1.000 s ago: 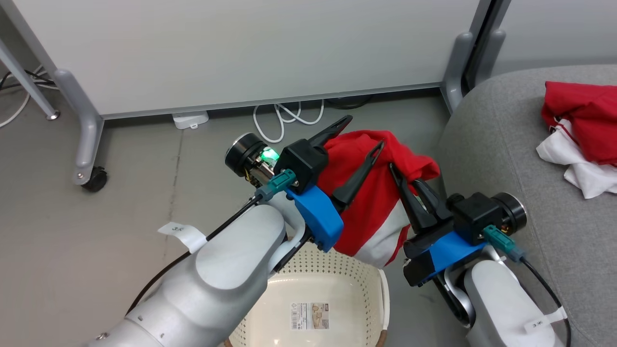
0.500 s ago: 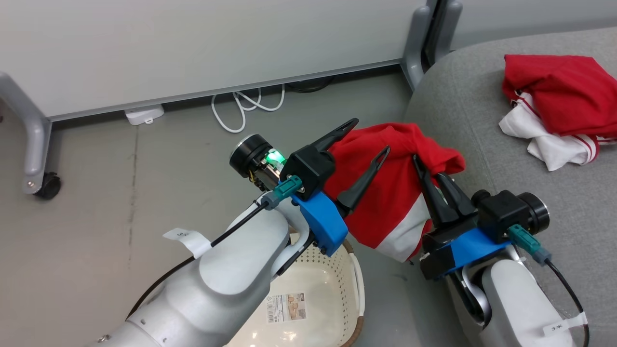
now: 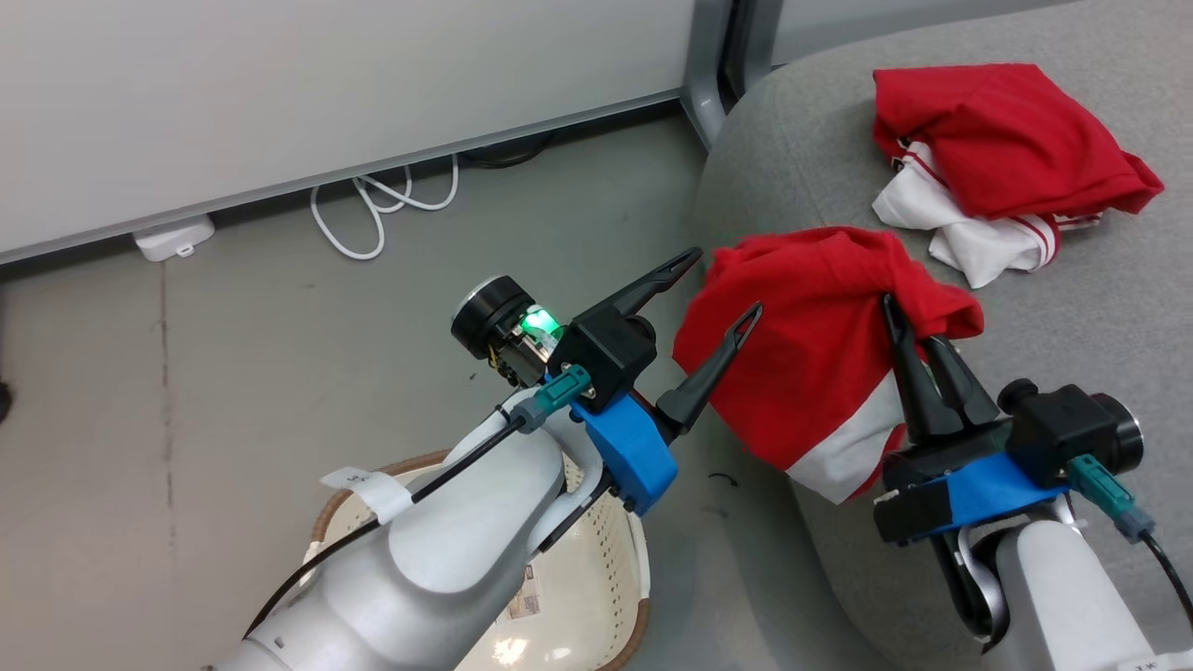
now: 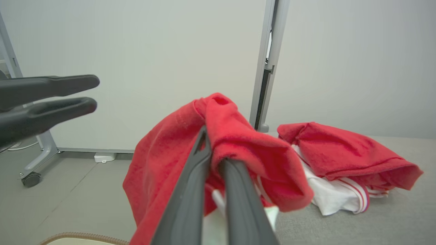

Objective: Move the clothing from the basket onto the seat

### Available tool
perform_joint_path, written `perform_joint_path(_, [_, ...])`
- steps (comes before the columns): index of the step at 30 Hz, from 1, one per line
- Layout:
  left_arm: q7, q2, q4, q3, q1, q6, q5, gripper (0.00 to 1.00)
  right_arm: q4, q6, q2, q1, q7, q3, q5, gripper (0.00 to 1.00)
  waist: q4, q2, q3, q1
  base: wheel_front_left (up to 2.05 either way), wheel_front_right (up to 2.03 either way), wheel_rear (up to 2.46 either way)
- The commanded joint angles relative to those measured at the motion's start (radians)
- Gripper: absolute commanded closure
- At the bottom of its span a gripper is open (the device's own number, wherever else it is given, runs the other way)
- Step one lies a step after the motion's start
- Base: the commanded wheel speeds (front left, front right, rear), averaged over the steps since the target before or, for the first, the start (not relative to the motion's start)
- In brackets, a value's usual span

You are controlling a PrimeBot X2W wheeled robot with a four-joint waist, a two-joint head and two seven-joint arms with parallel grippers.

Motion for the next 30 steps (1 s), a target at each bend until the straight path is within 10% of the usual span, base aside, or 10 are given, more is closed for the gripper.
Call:
perform_joint_path(1, [-0.005,0.006,-0.004,0.006,0.008,0.005,0.005,0.0,-0.01,0.0,-0.002,0.012,-0.001,-0.01,-0.006,1.0,-0.016,0.0,0.008,-0.0001,0.0,0.0,0.0])
perform_joint_path(30, [-0.005,0.024,-0.046,0.044,-0.023,0.005,0.08,0.0,-0.212,0.0,-0.005,-0.094,-0.001,-0.169,-0.005,1.0,-0.09,0.0,0.155,-0.0001,0.0,0.0,0.0])
